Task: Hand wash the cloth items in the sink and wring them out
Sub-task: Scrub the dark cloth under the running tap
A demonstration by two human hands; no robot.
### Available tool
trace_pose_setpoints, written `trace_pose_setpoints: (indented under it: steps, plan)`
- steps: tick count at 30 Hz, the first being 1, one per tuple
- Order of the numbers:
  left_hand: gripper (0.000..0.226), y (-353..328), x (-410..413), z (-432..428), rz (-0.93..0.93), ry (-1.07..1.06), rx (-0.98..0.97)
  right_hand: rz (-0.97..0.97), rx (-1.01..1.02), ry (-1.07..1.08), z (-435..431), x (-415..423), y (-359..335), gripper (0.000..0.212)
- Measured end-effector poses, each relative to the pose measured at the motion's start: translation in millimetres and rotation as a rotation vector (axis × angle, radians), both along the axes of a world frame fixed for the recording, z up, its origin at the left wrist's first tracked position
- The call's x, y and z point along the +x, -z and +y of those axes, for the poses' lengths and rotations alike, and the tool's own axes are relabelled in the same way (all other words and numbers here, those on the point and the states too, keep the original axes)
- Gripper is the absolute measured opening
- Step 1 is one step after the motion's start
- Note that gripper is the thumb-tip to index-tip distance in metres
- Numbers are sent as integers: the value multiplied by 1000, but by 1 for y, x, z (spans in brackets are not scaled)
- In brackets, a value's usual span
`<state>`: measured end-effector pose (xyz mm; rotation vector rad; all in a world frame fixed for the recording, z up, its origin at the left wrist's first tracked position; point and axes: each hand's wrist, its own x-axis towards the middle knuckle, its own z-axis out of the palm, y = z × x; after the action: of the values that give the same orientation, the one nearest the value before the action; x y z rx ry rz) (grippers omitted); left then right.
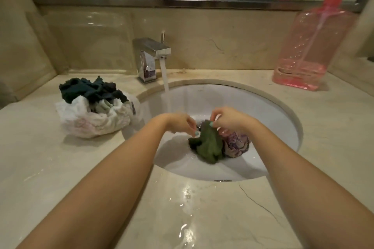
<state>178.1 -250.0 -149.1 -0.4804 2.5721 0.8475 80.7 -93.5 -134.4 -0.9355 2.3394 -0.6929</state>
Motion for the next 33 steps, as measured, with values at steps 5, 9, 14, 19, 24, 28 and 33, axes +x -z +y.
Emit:
trace_pose_setpoints:
  steps: [5, 9, 14, 19, 24, 28, 33]
  plan:
    - [39, -13, 11, -2, 216, -175, 357, -183, -553, 191, -15, 1, -9, 2]
    - [43, -21, 12, -4, 338, -309, 421, -256, -766, 207, -21, 12, -16, 7]
    - [28, -21, 24, -11, 434, -284, 226, -81, -830, 261, -28, 13, -19, 16]
    - [20, -35, 41, -17, 694, -428, 413, 85, -703, 308, -26, 12, -18, 11]
    - [20, -39, 30, -23, 867, -685, 632, -7, -615, 159, -38, 30, -23, 18]
    - [17, -37, 27, -34, 979, -853, 710, -16, -330, -49, -34, 38, -26, 36]
    - [15, -37, 25, -38, 1056, -966, 835, -196, -310, 55, -53, 45, -26, 42]
